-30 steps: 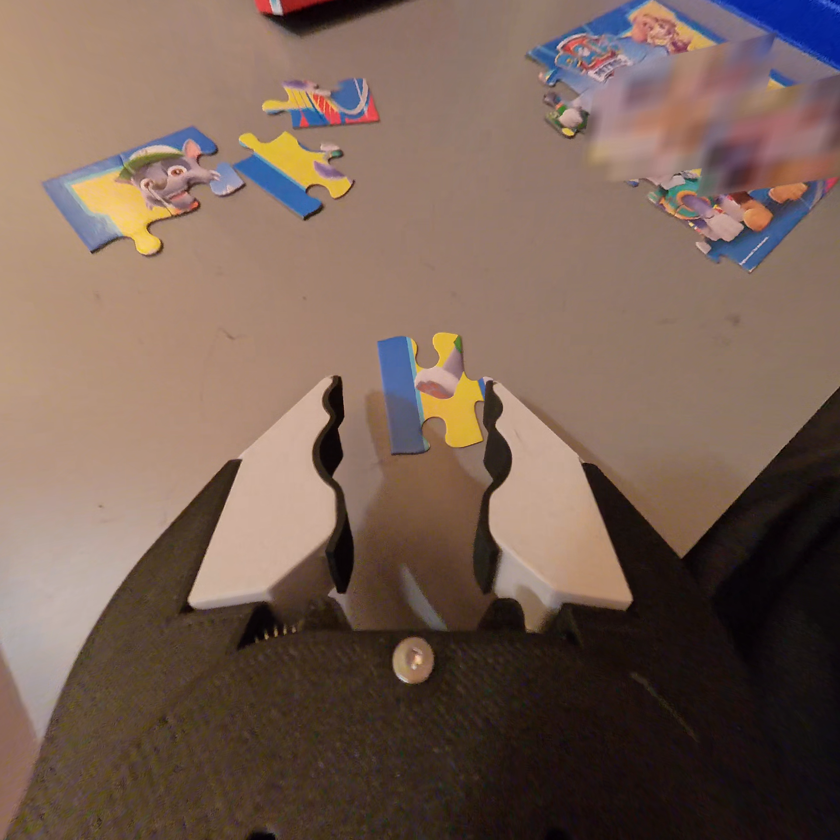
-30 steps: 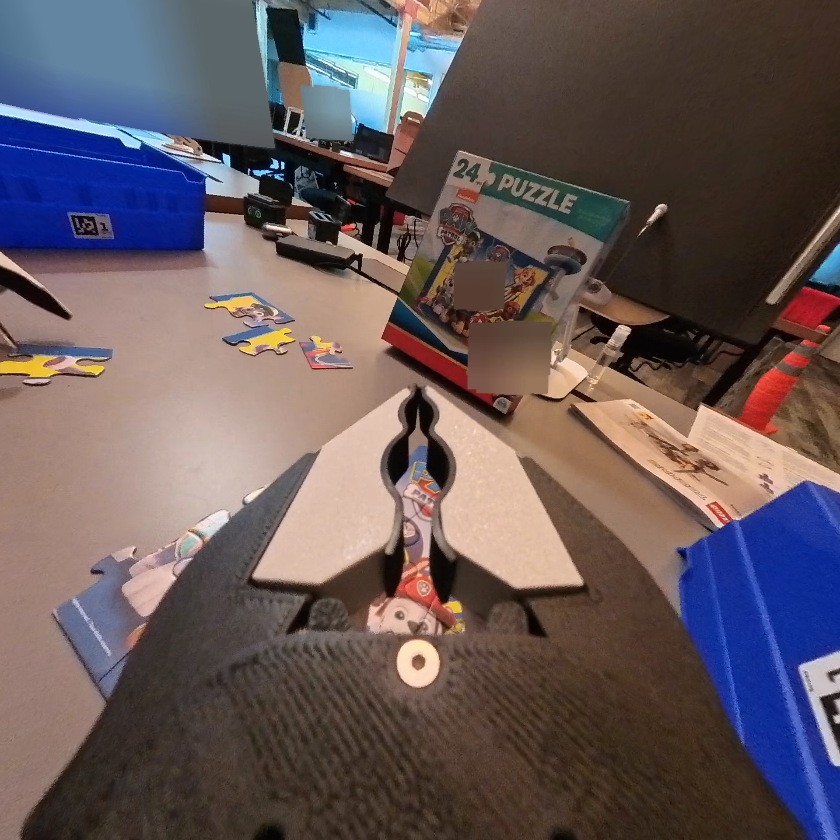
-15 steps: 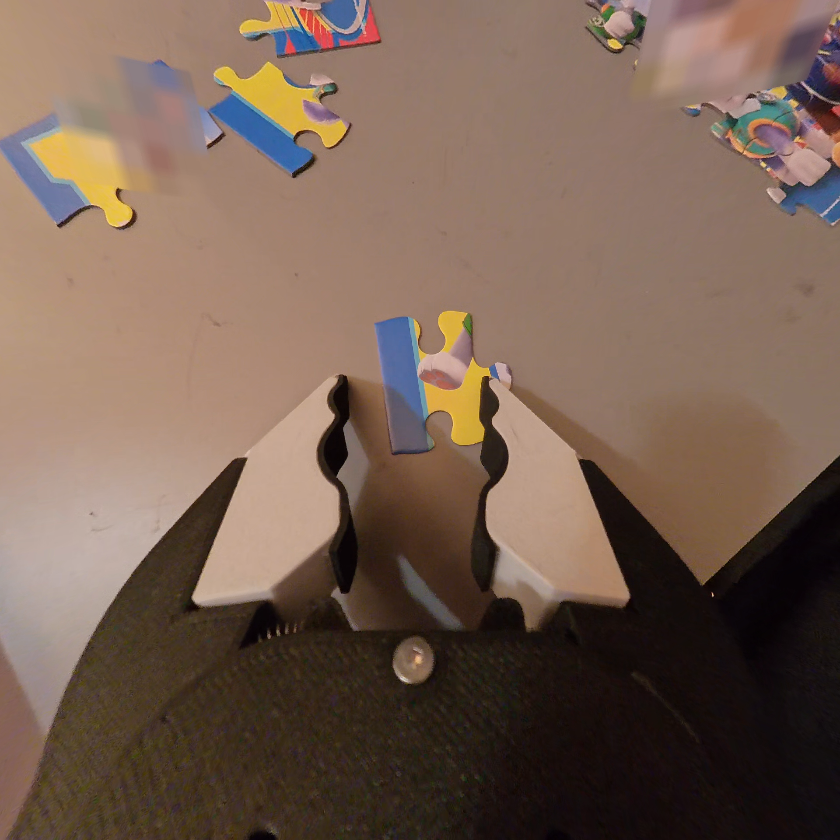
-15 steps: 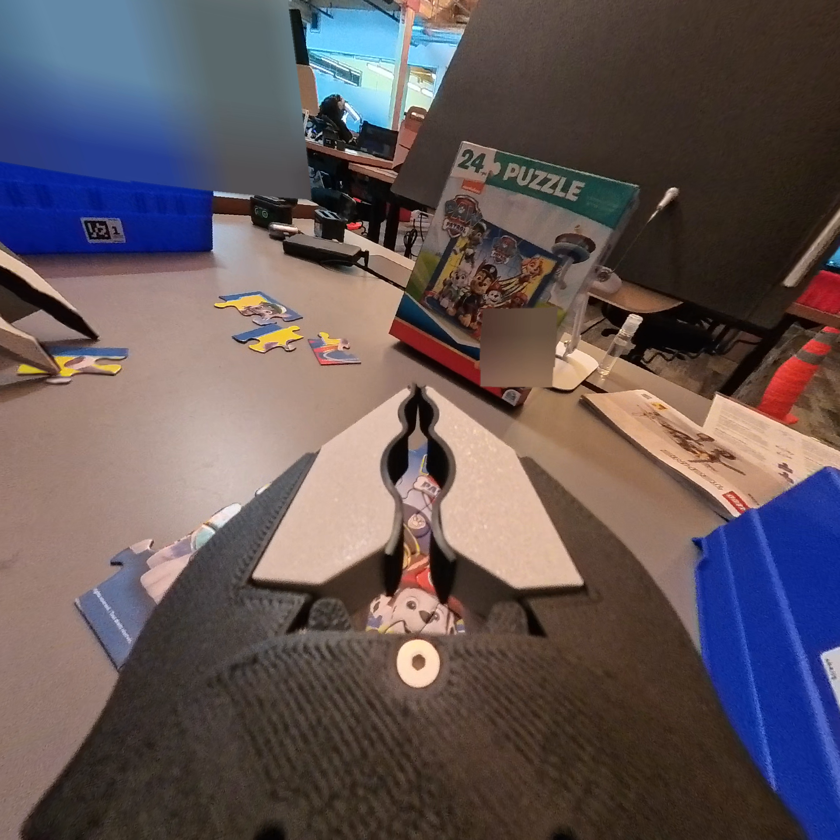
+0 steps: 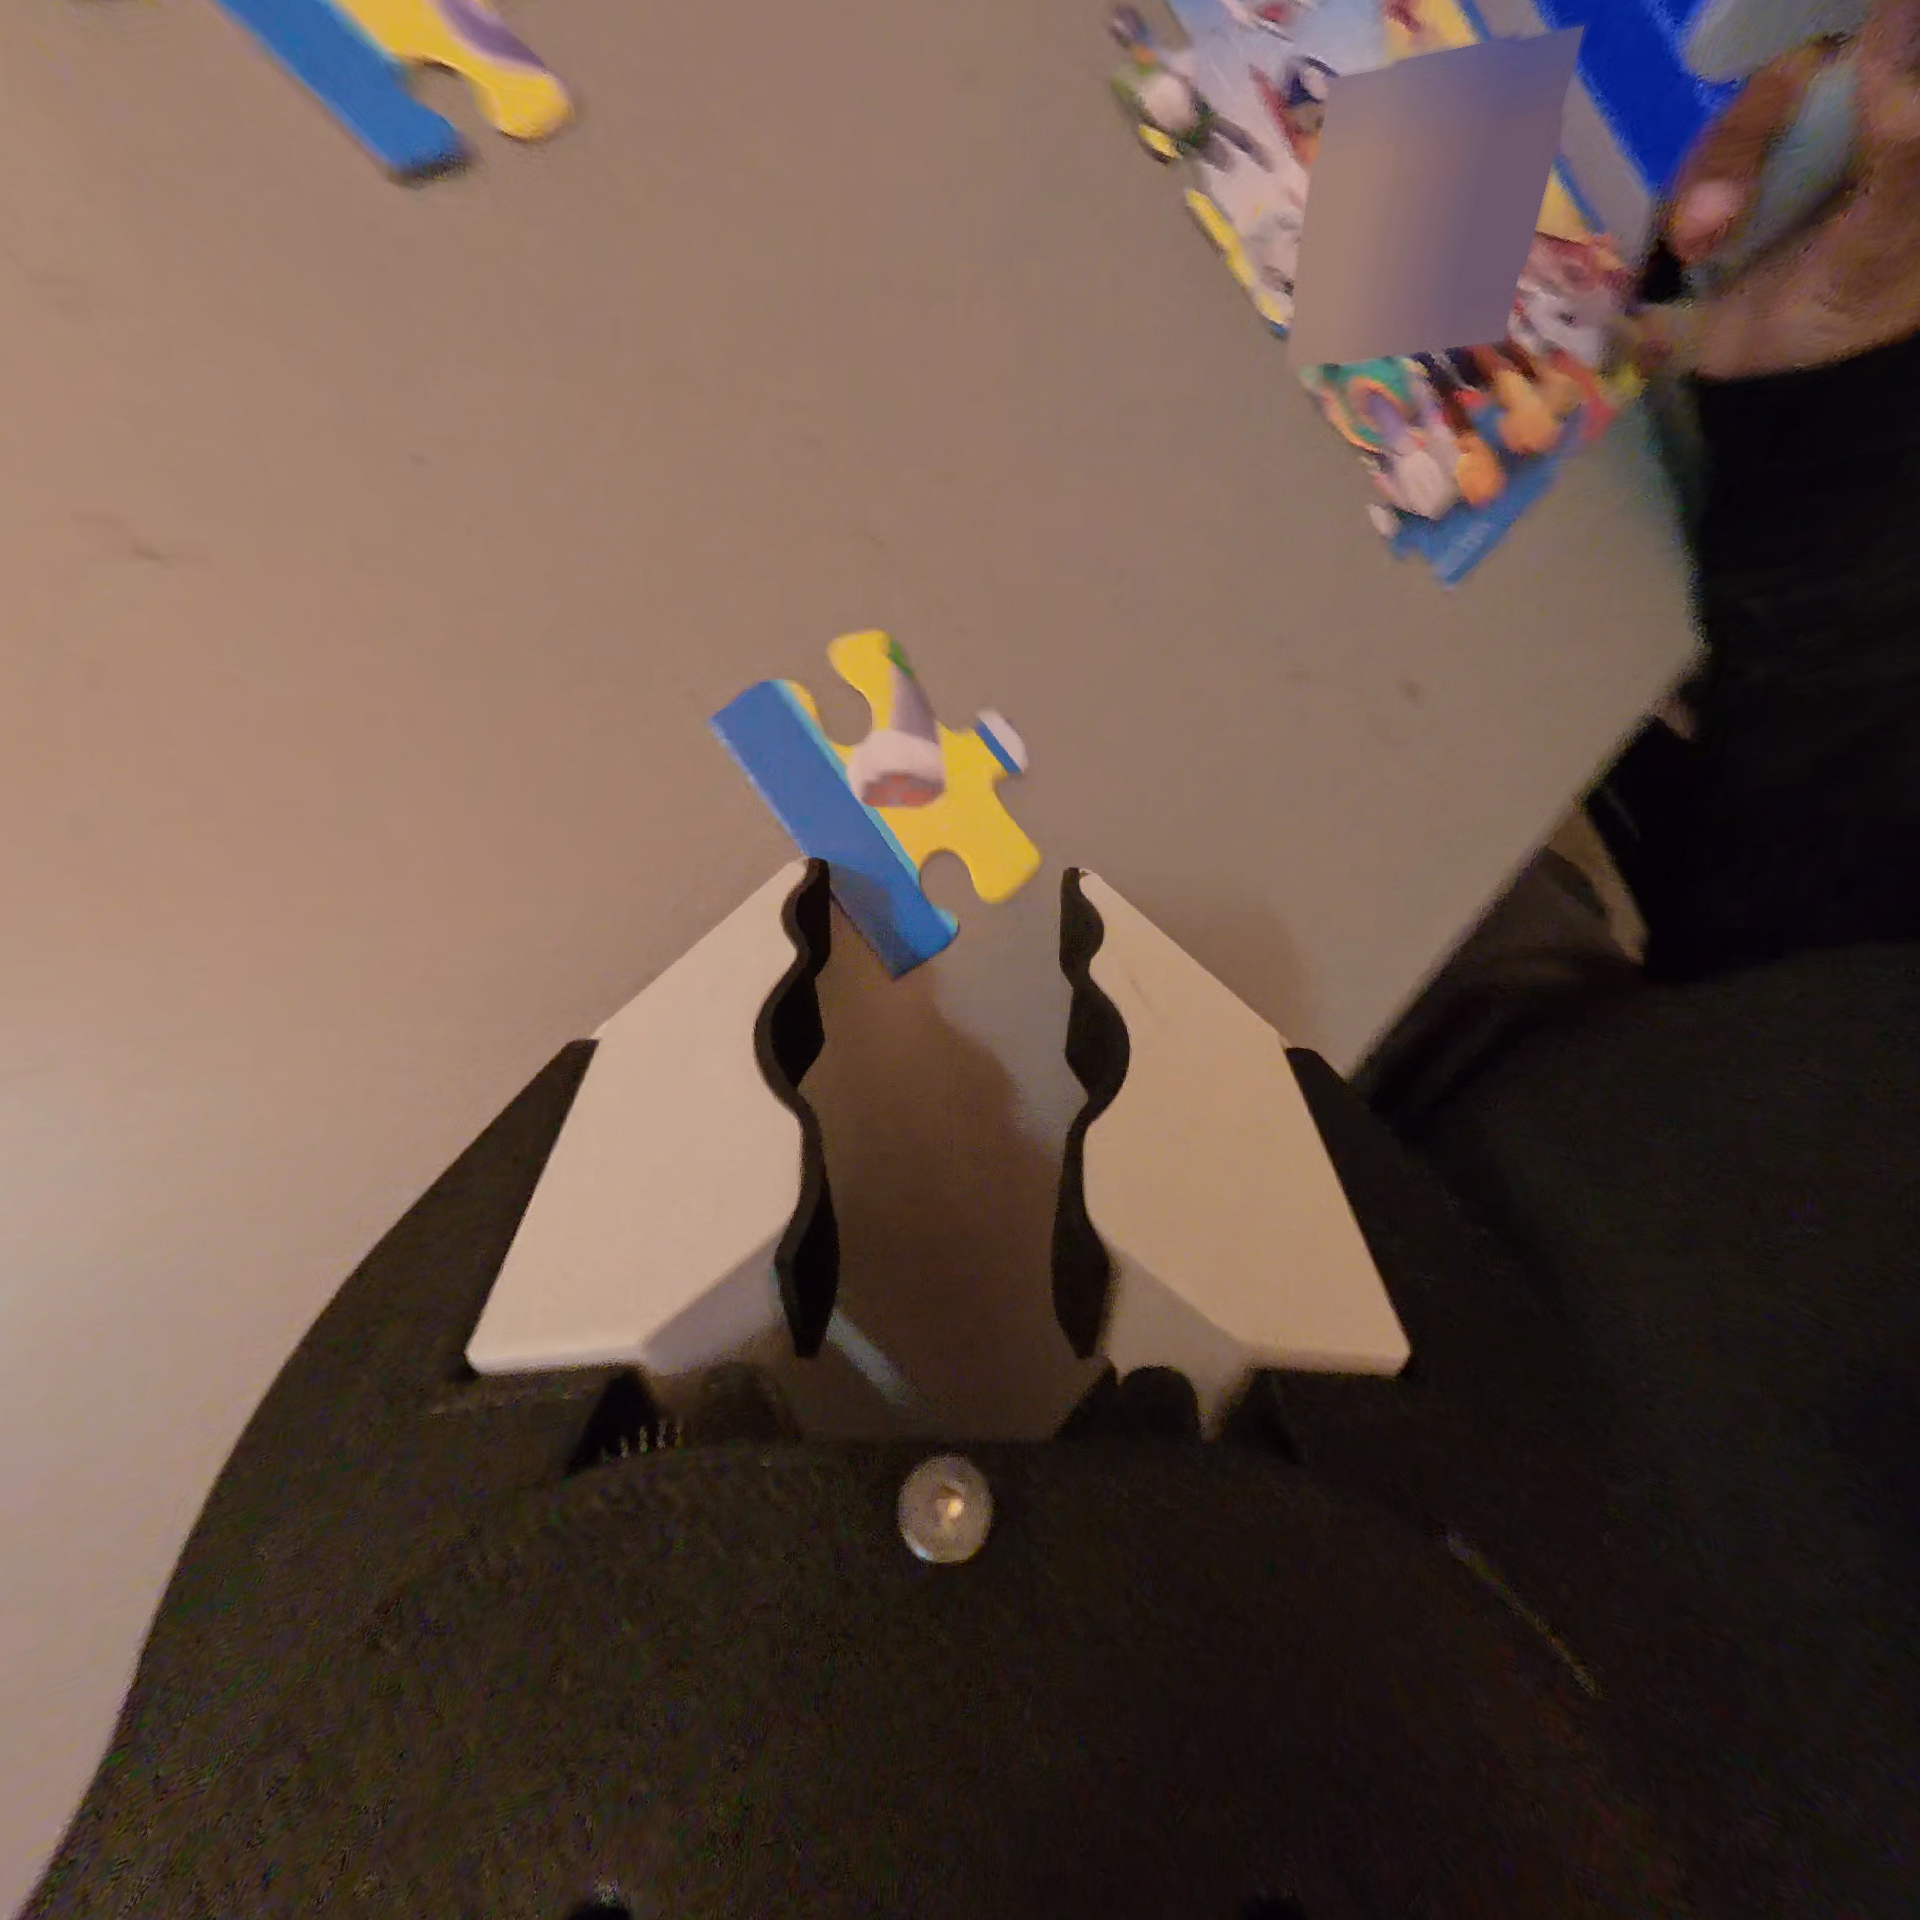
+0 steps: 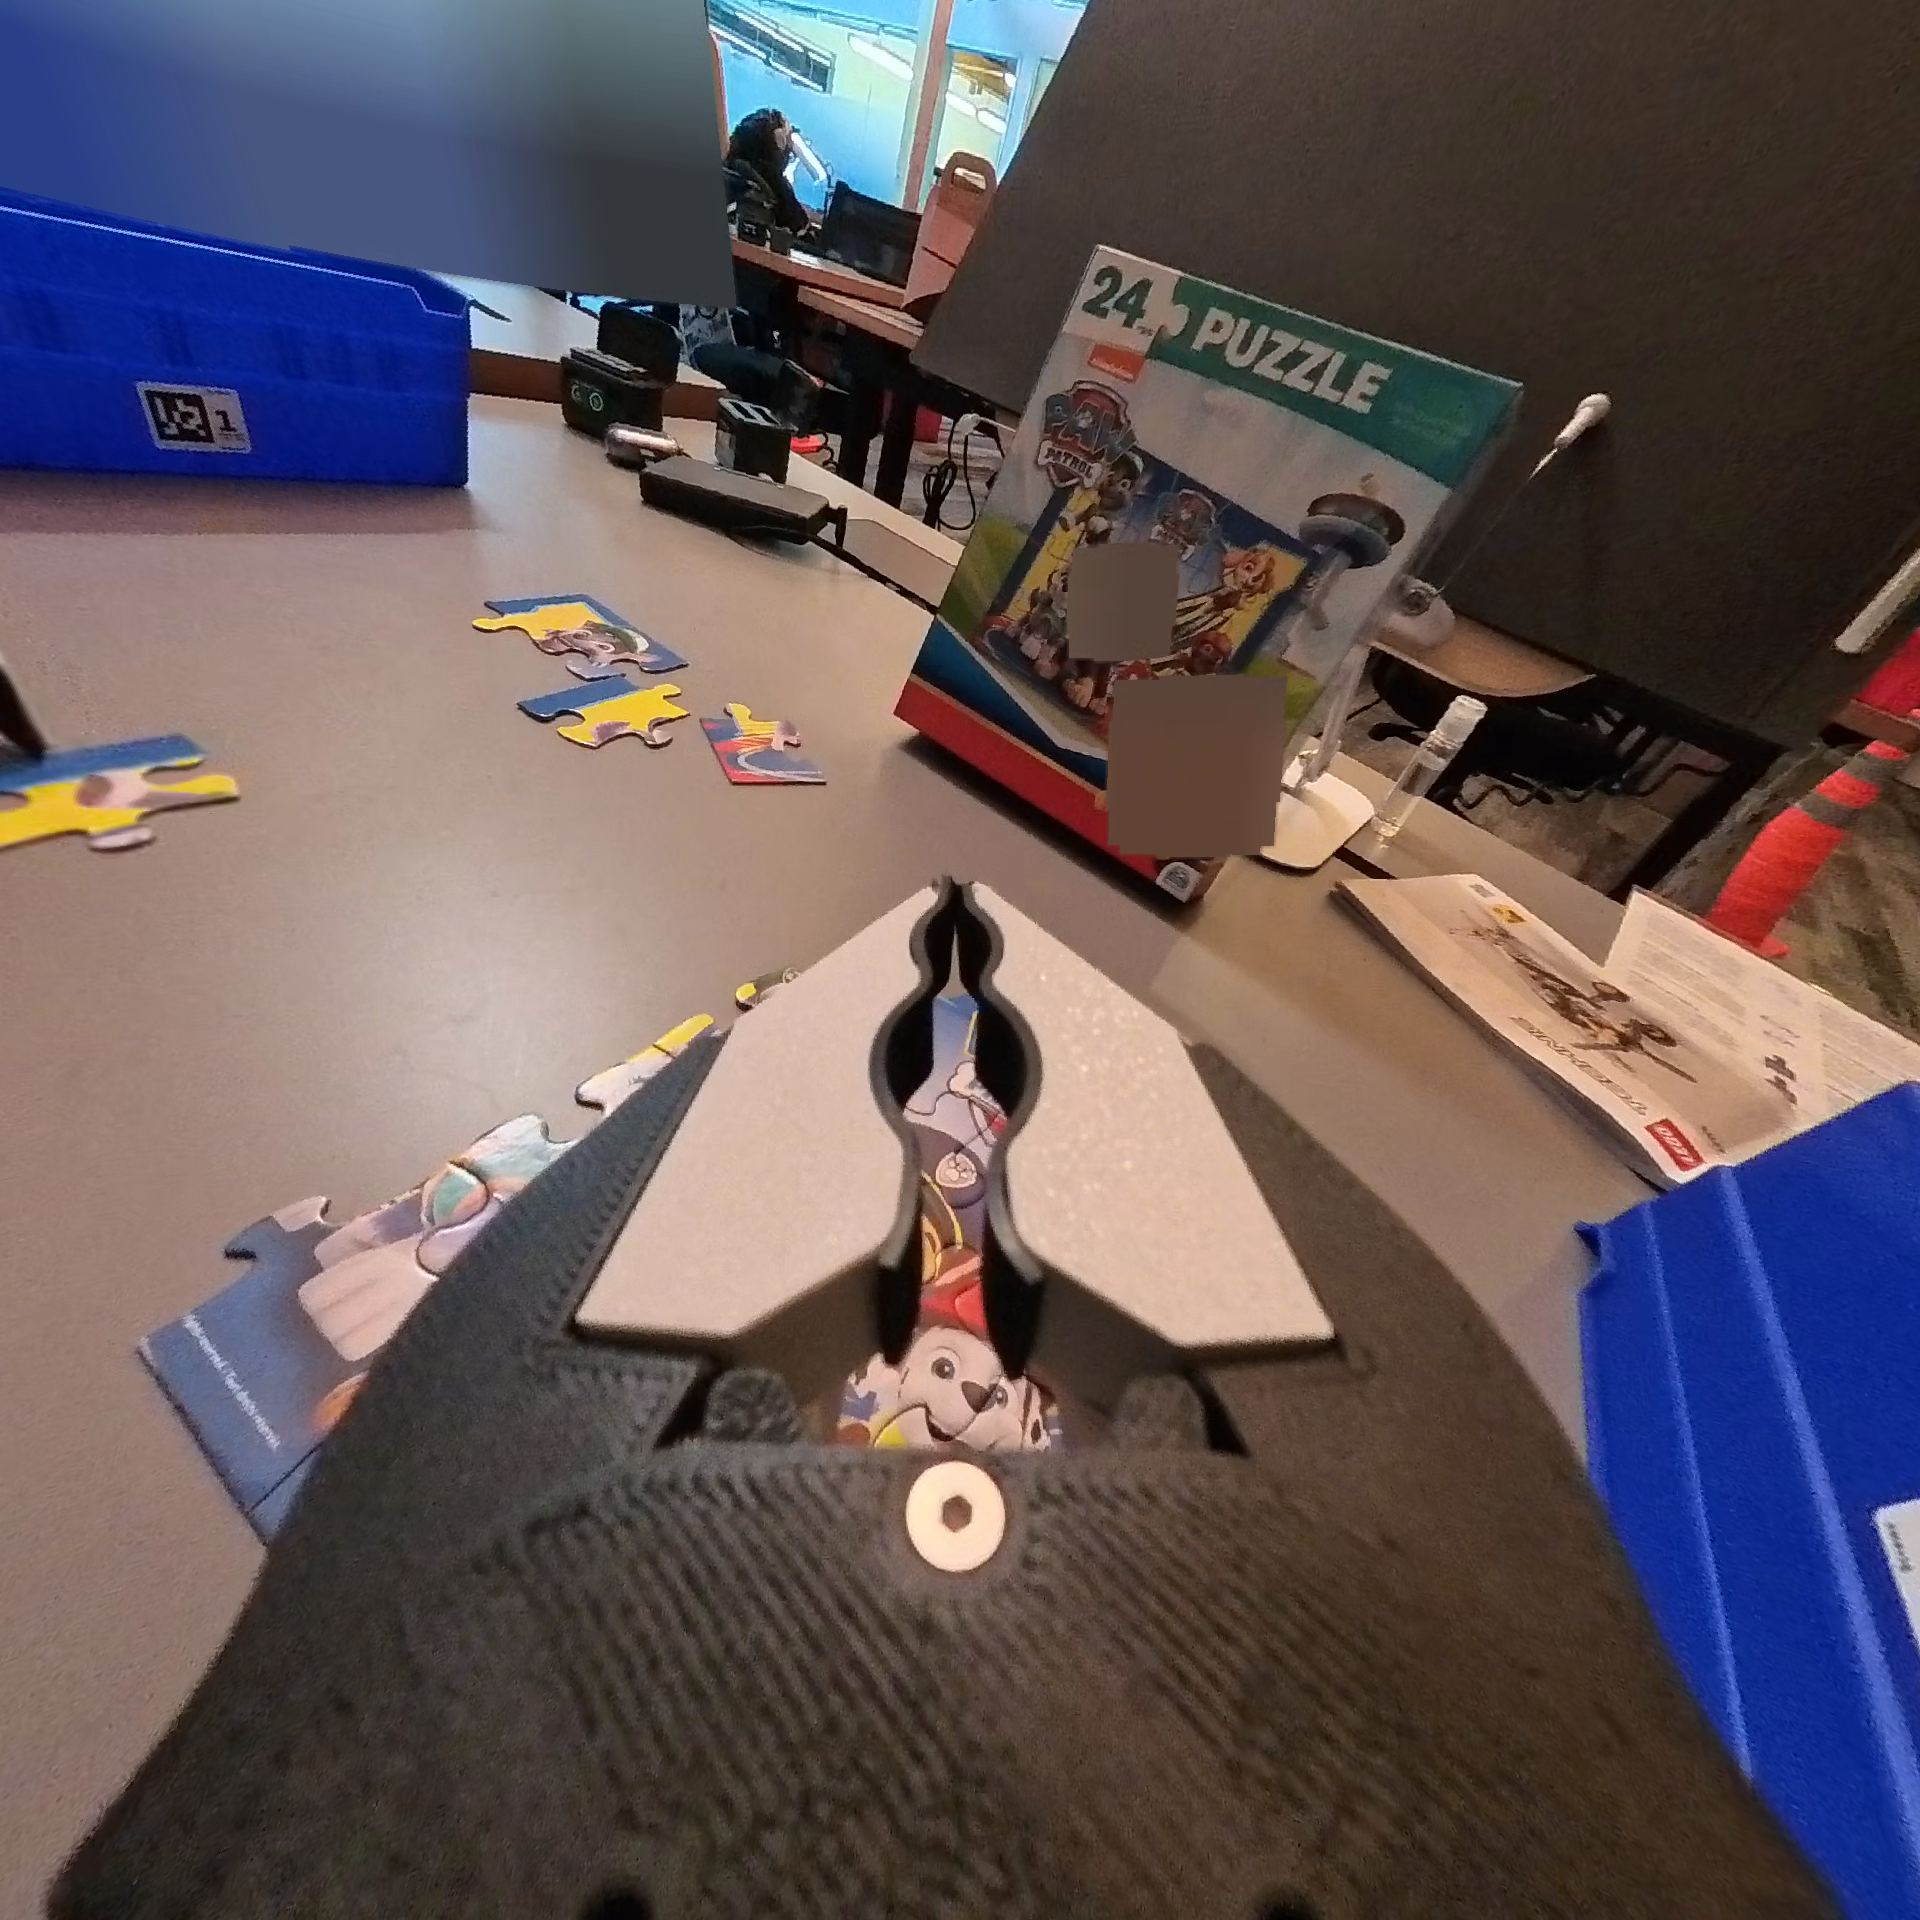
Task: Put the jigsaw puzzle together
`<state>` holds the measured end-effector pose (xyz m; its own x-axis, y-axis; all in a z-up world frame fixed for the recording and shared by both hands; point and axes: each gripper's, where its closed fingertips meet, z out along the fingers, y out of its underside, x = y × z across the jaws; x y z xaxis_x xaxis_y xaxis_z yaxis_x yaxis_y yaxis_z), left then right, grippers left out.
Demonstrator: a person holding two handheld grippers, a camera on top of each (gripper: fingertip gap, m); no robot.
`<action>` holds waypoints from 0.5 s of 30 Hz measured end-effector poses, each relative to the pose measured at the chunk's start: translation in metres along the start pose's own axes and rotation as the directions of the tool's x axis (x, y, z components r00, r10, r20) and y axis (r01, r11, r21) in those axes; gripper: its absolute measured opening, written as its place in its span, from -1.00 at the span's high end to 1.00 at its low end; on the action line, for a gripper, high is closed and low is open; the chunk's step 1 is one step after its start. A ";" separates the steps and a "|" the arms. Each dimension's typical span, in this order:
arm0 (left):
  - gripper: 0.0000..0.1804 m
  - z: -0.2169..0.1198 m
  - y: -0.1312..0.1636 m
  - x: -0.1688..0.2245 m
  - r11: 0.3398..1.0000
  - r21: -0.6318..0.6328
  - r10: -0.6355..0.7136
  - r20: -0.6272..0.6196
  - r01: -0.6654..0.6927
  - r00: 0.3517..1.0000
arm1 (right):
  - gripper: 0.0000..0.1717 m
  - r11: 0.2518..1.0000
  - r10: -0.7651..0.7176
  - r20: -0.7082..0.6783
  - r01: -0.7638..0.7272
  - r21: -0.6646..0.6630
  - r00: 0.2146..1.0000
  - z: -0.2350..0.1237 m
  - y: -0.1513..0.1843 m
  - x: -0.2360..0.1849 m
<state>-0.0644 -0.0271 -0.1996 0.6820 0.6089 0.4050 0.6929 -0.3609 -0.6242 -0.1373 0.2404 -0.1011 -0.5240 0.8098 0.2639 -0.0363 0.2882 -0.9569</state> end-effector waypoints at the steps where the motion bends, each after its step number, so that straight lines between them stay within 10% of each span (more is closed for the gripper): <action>1: 0.54 0.002 0.002 0.012 1.000 -0.016 0.016 -0.071 -0.017 0.997 | 1.00 1.000 -0.001 0.000 0.001 -0.002 1.000 0.000 0.000 0.000; 15: 0.22 0.016 -0.007 0.004 0.936 0.014 0.348 0.104 -0.351 0.932 | 1.00 1.000 -0.002 0.006 0.002 0.001 1.000 0.000 0.000 -0.001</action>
<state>-0.0708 -0.0108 -0.2045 0.8521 0.5154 0.0907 0.4059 -0.5415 -0.7362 -0.1372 0.2392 -0.1009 -0.5293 0.8061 0.2649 -0.0384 0.2891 -0.9565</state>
